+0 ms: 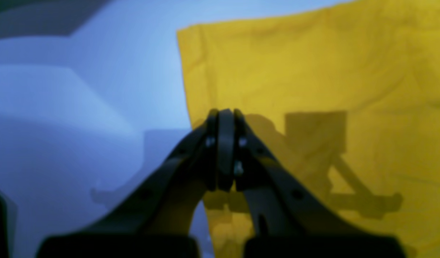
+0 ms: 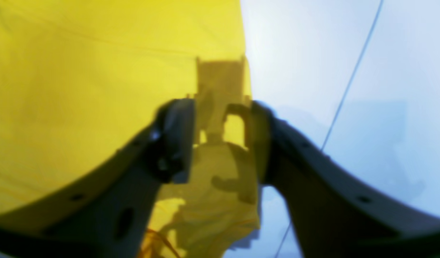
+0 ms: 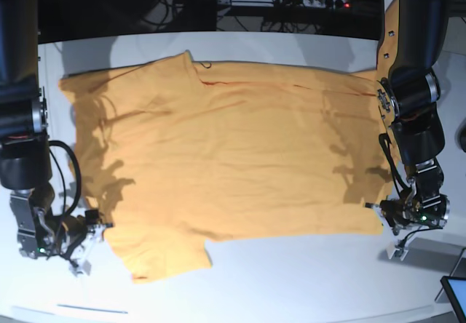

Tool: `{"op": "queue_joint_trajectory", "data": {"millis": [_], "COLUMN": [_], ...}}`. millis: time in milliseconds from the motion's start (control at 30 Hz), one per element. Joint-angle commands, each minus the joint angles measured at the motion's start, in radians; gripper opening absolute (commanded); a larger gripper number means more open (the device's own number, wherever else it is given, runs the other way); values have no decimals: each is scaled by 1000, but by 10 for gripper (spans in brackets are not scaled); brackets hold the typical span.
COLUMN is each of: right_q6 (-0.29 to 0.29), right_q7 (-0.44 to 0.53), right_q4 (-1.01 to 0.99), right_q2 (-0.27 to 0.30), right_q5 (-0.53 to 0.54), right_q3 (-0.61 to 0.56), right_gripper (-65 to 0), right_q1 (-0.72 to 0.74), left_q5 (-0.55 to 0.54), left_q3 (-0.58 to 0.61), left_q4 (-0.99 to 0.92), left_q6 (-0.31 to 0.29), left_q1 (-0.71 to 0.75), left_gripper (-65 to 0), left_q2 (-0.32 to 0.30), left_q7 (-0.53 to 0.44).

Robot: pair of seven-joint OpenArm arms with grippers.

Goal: Fold the T-shirt properly

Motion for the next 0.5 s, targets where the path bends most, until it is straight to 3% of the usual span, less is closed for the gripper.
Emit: {"op": "queue_joint_trajectory", "data": {"millis": [0, 167, 333, 467], "right_q6": [34, 170, 208, 248], "right_q7": [10, 10, -46, -54], "right_q4": [13, 12, -99, -120], "right_q2": [18, 19, 13, 10], "right_q5": [10, 12, 9, 10], "right_q3": [10, 70, 289, 298], "right_gripper": [-334, -293, -293, -293], "right_q1": [47, 49, 75, 89], "left_q5": [-8, -9, -11, -11], "left_q3": [-2, -2, -2, -3], "left_q4": [17, 21, 26, 61], "left_q6": [0, 0, 0, 0], "left_q1": [-31, 5, 26, 45], "left_gripper": [-650, -650, -650, -650], "left_q2": [-12, -10, -13, -15], "left_q7": [-16, -16, -16, -16]}}
